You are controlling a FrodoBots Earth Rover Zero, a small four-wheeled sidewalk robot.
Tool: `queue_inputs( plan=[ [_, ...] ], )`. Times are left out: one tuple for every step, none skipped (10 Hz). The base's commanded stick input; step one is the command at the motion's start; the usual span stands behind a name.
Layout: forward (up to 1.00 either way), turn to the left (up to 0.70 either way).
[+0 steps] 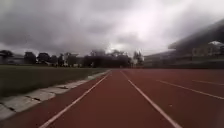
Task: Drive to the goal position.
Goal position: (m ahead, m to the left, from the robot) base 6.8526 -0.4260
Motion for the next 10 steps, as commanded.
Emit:
queue_inputs(
  plan=[
    [0.70,0.00],
    [0.70,0.00],
    [0.70,0.00],
    [0.70,0.00],
    [0.70,0.02],
    [0.70,0.03],
    [0.70,0.05],
    [0.70,0.06],
    [0.70,0.08],
    [0.70,0.09]
  ],
)
